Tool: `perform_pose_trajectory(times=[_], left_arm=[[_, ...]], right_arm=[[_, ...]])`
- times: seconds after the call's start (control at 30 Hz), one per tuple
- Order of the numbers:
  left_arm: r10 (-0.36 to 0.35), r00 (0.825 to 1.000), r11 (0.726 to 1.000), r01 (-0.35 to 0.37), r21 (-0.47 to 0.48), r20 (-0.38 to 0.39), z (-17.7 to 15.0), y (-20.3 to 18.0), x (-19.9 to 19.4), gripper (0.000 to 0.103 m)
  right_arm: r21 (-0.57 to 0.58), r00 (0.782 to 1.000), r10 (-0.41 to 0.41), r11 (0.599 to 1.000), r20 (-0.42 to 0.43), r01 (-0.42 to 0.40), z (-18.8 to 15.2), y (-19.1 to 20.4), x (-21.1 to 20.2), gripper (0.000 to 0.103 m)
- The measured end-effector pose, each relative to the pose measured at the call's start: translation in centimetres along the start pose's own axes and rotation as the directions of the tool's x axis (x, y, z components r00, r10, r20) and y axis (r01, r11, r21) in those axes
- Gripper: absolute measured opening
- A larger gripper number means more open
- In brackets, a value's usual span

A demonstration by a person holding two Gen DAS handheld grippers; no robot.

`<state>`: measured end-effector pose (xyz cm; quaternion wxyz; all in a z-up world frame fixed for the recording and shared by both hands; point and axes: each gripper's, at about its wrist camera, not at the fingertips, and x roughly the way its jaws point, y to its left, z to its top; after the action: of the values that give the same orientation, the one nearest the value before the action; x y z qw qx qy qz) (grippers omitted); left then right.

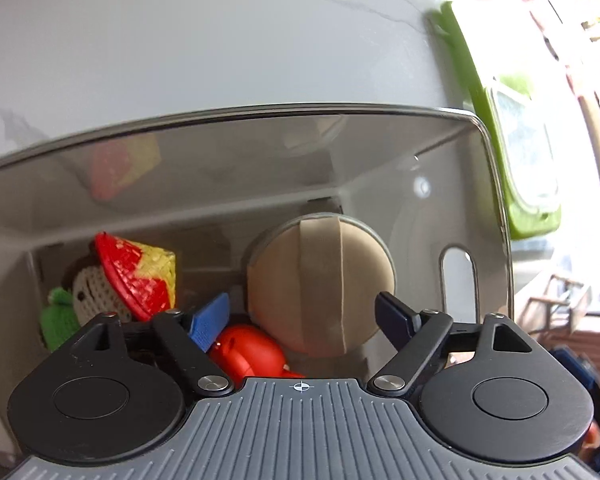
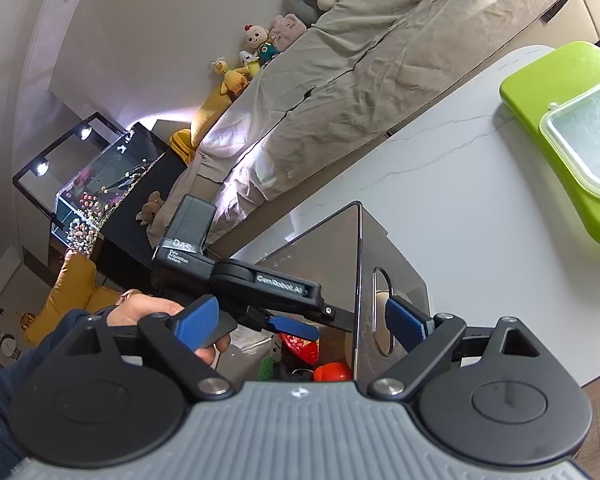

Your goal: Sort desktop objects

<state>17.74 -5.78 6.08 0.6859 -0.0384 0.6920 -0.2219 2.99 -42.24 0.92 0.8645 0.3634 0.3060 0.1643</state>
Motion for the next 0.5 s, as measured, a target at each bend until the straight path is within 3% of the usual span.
perform_pose_trajectory(times=[0.1, 0.2, 0.23, 0.3, 0.37, 0.43, 0.5], left_arm=[[-0.124, 0.992, 0.986, 0.122, -0.113, -0.016, 1.5, 1.8, 4.3, 0.088], [-0.112, 0.994, 0.989, 0.110, -0.099, -0.013, 1.5, 1.3, 4.7, 0.092], [-0.076, 0.997, 0.995, 0.075, -0.072, -0.011, 0.2, 0.4, 5.5, 0.092], [0.086, 0.996, 0.996, -0.086, 0.023, -0.007, 0.1, 0.1, 6.7, 0.092], [0.245, 0.969, 0.958, -0.249, 0.144, 0.047, -0.5, -1.3, 6.6, 0.092], [0.285, 0.954, 0.935, -0.298, 0.190, 0.094, -0.9, -2.0, 5.9, 0.090], [0.270, 0.956, 0.943, -0.286, 0.173, 0.111, -0.8, -1.8, 5.0, 0.080]], right_arm=[[0.014, 1.000, 0.001, 1.000, -0.004, -0.001, 0.0, -0.2, 0.2, 0.092], [0.014, 1.000, 0.003, 1.000, -0.018, -0.003, -0.2, -0.2, 0.5, 0.092], [0.013, 1.000, 0.001, 1.000, -0.021, 0.000, -0.2, -0.2, 0.5, 0.092], [0.013, 1.000, -0.004, 1.000, -0.025, 0.004, -0.2, -0.2, 0.6, 0.092], [0.017, 1.000, -0.007, 1.000, -0.025, 0.008, -0.2, -0.2, 0.6, 0.092], [0.017, 1.000, -0.007, 1.000, -0.023, 0.007, -0.2, -0.3, 0.5, 0.092], [0.015, 1.000, -0.005, 1.000, -0.020, 0.005, -0.2, -0.3, 0.4, 0.092]])
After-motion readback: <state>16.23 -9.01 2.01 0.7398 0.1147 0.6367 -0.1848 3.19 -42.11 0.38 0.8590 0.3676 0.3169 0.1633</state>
